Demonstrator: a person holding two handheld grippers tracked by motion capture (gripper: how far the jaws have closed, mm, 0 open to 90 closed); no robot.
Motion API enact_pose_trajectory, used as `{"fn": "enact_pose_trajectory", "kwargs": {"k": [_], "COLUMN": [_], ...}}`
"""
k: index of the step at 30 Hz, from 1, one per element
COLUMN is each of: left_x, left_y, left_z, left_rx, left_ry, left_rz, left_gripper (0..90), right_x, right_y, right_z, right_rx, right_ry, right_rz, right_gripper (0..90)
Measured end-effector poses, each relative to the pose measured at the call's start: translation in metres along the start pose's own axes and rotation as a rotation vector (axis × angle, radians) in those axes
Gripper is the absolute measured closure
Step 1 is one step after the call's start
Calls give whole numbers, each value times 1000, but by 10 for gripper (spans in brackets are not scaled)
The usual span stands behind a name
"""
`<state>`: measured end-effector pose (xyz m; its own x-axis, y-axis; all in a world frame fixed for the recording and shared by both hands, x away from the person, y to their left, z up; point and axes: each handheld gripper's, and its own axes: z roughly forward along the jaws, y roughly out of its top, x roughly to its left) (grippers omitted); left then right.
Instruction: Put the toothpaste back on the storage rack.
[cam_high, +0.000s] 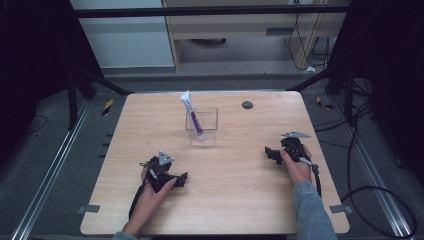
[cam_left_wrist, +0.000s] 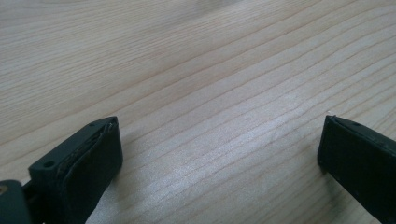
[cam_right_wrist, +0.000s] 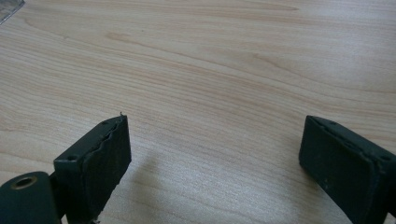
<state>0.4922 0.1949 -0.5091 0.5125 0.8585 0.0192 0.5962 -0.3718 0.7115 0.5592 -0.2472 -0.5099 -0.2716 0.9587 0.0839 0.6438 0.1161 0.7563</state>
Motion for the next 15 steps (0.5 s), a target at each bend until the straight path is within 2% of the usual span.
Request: {"fn": "enact_pose_trajectory", "kwargs": {"k": [3, 5, 7, 9, 11, 15], "left_x": [0, -1, -1, -1, -2, -2], "left_y": [0, 0, 0, 0, 0, 0], "left_z": [0, 0, 0, 0, 0, 0], "left_rx": [1, 1, 0, 1, -1, -1], "left_ry": [0, -1, -3, -3, -4, -6], "left_rz": [1, 2, 2, 3, 0, 3], "left_gripper": [0, 0, 0, 0, 0, 0], "right_x": [3, 7, 11, 12, 12, 12], "right_y": [1, 1, 2, 2, 1, 1], "right_z": [2, 3, 5, 5, 6, 6], "right_rx": [12, 27, 38, 41, 49, 50], "right_ry": [-17, -44, -63, -72, -100, -109], "right_rz": [-24, -58, -62, -53, -27, -21], "right_gripper": [73, 70, 49, 33, 3, 3]}}
